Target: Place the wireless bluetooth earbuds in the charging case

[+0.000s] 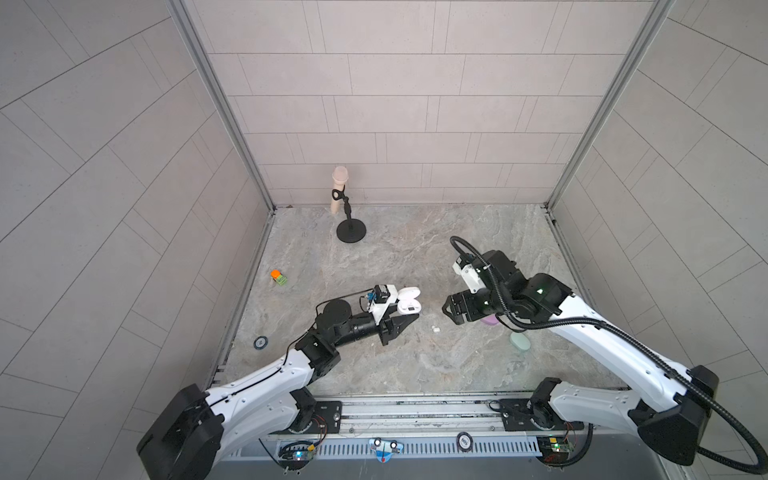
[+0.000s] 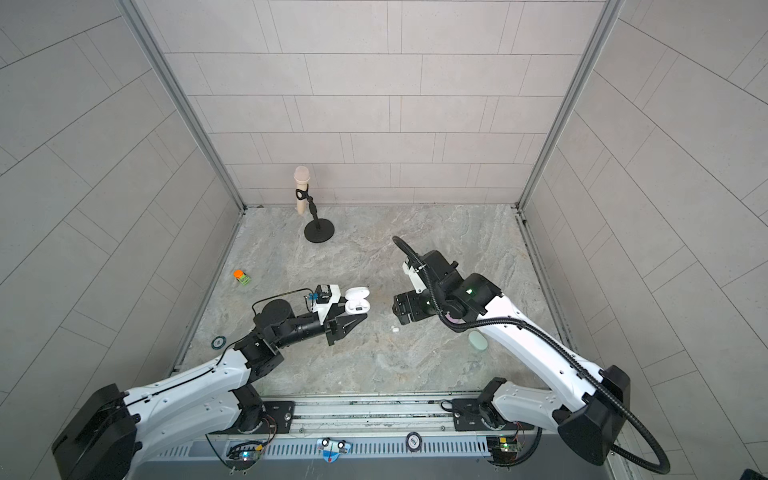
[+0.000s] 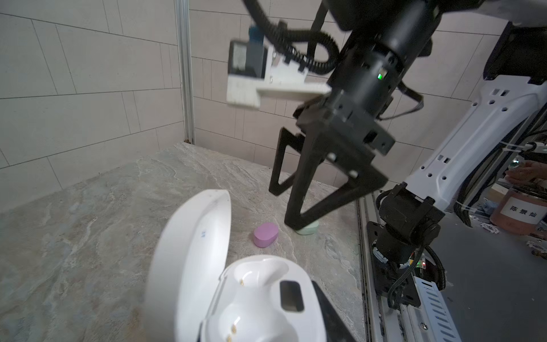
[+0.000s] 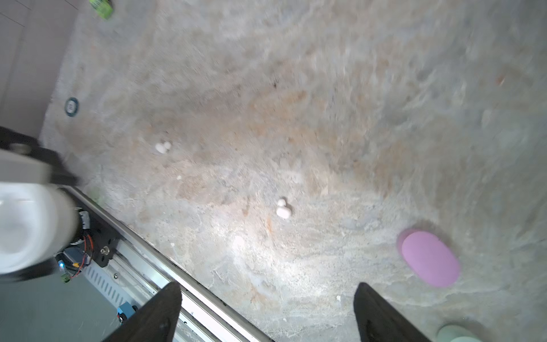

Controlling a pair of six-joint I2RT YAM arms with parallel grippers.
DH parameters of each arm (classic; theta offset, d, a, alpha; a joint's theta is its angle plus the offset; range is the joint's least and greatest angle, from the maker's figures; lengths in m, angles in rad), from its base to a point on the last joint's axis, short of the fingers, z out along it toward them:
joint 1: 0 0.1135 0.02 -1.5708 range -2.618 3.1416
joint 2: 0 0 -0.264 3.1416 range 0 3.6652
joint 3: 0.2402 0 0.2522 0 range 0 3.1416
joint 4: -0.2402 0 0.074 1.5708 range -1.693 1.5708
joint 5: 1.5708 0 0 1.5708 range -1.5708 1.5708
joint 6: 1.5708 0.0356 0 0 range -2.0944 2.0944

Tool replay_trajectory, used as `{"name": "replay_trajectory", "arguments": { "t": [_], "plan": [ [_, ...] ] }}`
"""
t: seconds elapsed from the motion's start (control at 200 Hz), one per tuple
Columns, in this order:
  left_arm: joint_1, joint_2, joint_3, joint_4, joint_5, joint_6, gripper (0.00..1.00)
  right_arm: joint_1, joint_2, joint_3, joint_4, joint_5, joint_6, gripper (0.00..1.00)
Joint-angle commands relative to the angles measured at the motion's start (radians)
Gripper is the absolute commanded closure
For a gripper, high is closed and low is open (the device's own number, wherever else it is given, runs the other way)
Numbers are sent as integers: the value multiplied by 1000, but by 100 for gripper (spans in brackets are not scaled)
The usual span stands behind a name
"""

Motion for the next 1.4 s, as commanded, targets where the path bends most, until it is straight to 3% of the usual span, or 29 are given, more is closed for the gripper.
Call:
{"name": "replay_trajectory", "arguments": {
  "t": [0.0,0.2,0.596,1.397],
  "plan": [
    [8,-26,-16,21,-20,20,78,0,57,-58,85,8,160,8],
    [10,-41,-21,5,-35,32,77,46,218,-127,214,-2,287,17],
    [31,-44,-29,0,-60,47,78,65,416,-136,332,-8,394,24],
    [34,-79,-33,-25,-72,50,79,80,465,-119,453,-103,516,28]
  ]
}}
